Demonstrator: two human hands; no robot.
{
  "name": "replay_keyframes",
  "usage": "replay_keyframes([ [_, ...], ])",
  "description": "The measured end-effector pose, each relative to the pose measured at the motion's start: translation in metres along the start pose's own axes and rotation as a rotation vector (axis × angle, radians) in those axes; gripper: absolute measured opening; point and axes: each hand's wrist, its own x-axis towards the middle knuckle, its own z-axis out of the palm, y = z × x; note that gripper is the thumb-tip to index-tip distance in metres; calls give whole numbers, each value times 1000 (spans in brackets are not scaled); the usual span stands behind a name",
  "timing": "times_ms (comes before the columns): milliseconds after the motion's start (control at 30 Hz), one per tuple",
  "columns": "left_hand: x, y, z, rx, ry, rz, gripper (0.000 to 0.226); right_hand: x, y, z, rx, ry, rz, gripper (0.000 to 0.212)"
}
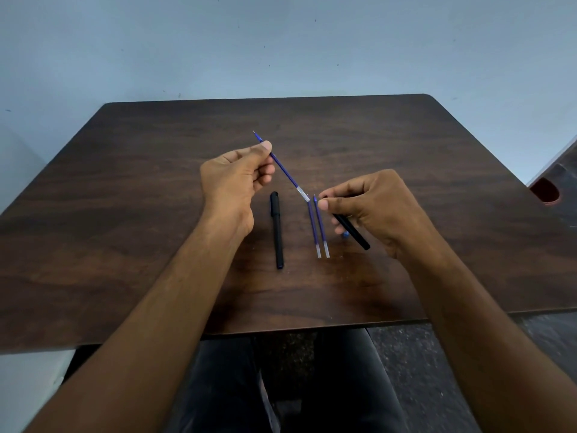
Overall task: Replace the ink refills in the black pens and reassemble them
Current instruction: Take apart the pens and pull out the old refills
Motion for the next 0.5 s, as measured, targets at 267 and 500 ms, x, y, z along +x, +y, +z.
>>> replay_keyframes([
  [267,4,12,-23,153,-97,20,12,4,-3,12,27,-59,27,14],
  [500,10,25,-57,421,-143,-3,19,3,-11,20,-34,-154,-11,20],
])
